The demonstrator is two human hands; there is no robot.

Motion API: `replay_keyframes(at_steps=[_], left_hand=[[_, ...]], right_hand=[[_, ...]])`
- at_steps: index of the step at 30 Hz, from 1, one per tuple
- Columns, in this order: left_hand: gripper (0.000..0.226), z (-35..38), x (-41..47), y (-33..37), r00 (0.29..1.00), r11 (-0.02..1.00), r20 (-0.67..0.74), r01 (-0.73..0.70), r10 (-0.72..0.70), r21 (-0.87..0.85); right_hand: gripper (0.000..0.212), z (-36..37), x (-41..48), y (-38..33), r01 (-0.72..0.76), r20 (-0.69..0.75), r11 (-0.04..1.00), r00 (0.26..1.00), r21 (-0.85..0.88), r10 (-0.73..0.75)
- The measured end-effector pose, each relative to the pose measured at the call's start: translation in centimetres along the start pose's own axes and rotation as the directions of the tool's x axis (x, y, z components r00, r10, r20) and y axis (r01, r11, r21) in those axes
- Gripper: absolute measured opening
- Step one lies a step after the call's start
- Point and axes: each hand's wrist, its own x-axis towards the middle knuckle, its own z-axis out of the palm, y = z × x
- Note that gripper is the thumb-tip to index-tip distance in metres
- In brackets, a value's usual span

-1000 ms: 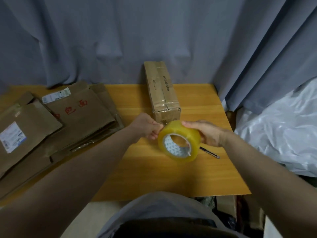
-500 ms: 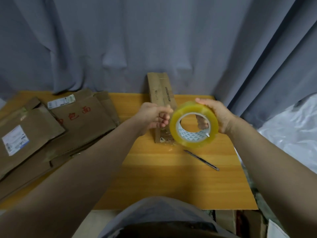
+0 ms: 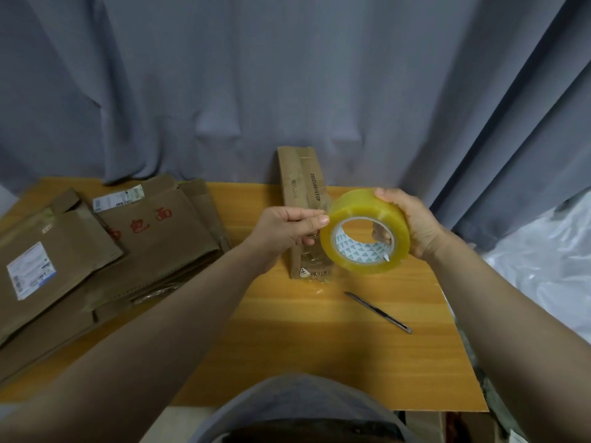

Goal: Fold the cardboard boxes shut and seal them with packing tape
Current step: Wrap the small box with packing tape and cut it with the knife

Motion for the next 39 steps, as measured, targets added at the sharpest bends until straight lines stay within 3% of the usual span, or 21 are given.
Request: replay_keyframes(at_steps=[9, 20, 23, 25, 27, 29, 30, 32, 33, 35, 36, 38, 39], left_hand=[[0.012, 0.2, 0.9, -0.2, 0.998, 0.996, -0.063, -0.022, 0.017, -0.088], [0.01, 0.1, 1.9, 0.0, 0.969, 0.964, -0.038, -0.24, 0.245, 0.114], [0.009, 0.1, 2.1, -0.1, 0.935, 0.898, -0.005, -0.34, 0.355, 0.281], [0.009, -0.1, 2.5, 0.1, 0.867, 0.684, 0.119, -0.459, 0.484, 0.567], [0.017, -0.6, 3.1, 0.2, 0.791, 0.285, 0.313, -0.511, 0.526, 0.811], [0.023, -1.5, 3.6, 0.6, 0.688, -0.062, 0.45, -0.51, 0.569, 0.858], [0.025, -2.0, 3.8, 0.7, 0.631, -0.188, 0.511, -0.507, 0.584, 0.841], [0.027, -2.8, 4.1, 1.4, 0.571, -0.315, 0.59, -0.512, 0.571, 0.799], [0.028, -3.0, 4.4, 1.8, 0.575, -0.344, 0.606, -0.505, 0.549, 0.791], [0.027, -2.9, 4.3, 2.7, 0.598, -0.352, 0.59, -0.475, 0.543, 0.806], [0.025, -2.7, 4.1, 2.6, 0.608, -0.302, 0.547, -0.463, 0.575, 0.833], [0.016, -2.2, 3.6, 2.3, 0.74, 0.029, 0.394, -0.486, 0.546, 0.873], [0.012, -2.0, 3.2, 2.1, 0.837, 0.291, 0.322, -0.474, 0.443, 0.831]], right_hand=[[0.031, 0.3, 0.3, -0.6, -0.001, -0.034, 0.999, 0.999, -0.036, 0.0], [0.031, 0.0, 0.6, -1.0, -0.079, 0.062, 0.995, 0.995, 0.063, 0.076], [0.037, 0.0, 0.6, -1.0, -0.107, 0.068, 0.991, 0.993, 0.075, 0.102], [0.04, -0.1, 0.8, -1.0, -0.151, 0.074, 0.986, 0.987, 0.065, 0.146], [0.044, -0.2, 0.8, -1.3, -0.221, 0.084, 0.975, 0.972, 0.009, 0.219], [0.046, -0.4, 0.8, -1.7, -0.285, 0.085, 0.956, 0.953, -0.069, 0.29], [0.046, -0.5, 0.8, -2.1, -0.302, 0.089, 0.947, 0.946, -0.107, 0.311], [0.046, -0.5, 0.7, -2.8, -0.313, 0.1, 0.934, 0.938, -0.173, 0.333], [0.046, -0.5, 0.8, -3.1, -0.308, 0.105, 0.93, 0.937, -0.198, 0.333], [0.044, -0.5, 0.9, -3.7, -0.279, 0.114, 0.935, 0.944, -0.22, 0.308], [0.042, -0.5, 0.9, -4.1, -0.255, 0.116, 0.942, 0.952, -0.22, 0.284], [0.035, -0.7, 0.9, -4.8, -0.201, 0.088, 0.952, 0.97, -0.23, 0.226], [0.031, -0.8, 0.9, -5.0, -0.18, 0.061, 0.952, 0.978, -0.246, 0.201]])
